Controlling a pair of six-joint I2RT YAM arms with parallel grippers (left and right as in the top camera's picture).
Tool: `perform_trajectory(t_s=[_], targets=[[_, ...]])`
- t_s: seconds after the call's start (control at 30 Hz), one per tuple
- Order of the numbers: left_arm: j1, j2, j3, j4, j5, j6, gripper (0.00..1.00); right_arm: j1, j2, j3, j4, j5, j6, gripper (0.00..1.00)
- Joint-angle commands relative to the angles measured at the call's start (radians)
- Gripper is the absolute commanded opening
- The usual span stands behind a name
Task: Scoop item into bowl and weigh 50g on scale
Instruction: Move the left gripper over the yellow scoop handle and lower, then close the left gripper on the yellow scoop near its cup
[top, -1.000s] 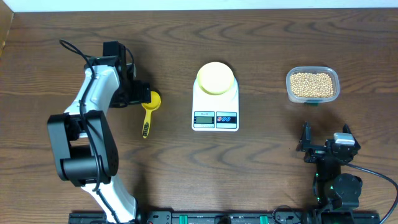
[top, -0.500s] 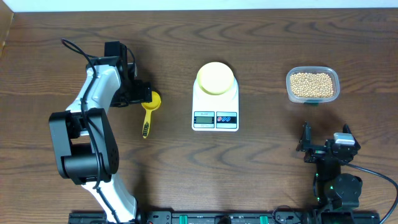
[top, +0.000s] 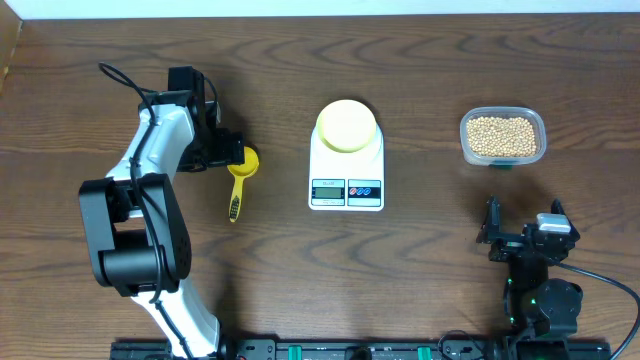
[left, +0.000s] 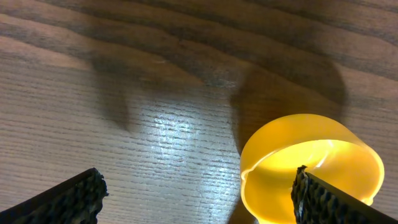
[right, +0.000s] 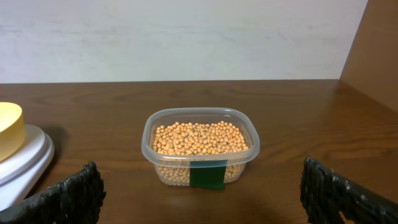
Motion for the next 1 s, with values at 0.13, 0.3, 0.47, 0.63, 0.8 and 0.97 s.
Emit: perform_trajectory(t_s=[0.13, 0.3, 0.47, 0.63, 0.8, 0.97], targets=[[-0.004, 0.028, -0.003, 0.006, -0.013, 0.014, 0.98, 0.005, -0.008, -0.002, -0.003, 0.008, 0.017, 0.99], [-0.004, 0.042, -0.003, 0.013, -0.013, 0.014, 0.98, 0.005, -0.008, -0.002, -0.003, 0.008, 0.017, 0.99], [-0.004, 0.053, -0.003, 0.011, -0.013, 0.014, 0.98, 0.005, -0.008, -0.002, -0.003, 0.008, 0.017, 0.99], [-0.004, 0.053, -0.003, 0.013, -0.013, 0.014, 0.98, 0.005, -0.008, -0.002, -0.003, 0.008, 0.017, 0.99], [-0.004, 0.054, -0.003, 0.016, -0.013, 0.014, 0.98, 0.005, -0.008, -0.002, -0.003, 0.008, 0.017, 0.99], [-0.004, 0.054, -0.006, 0.019, -0.013, 0.014, 0.98, 0.005, -0.008, -0.002, -0.003, 0.008, 0.017, 0.99]])
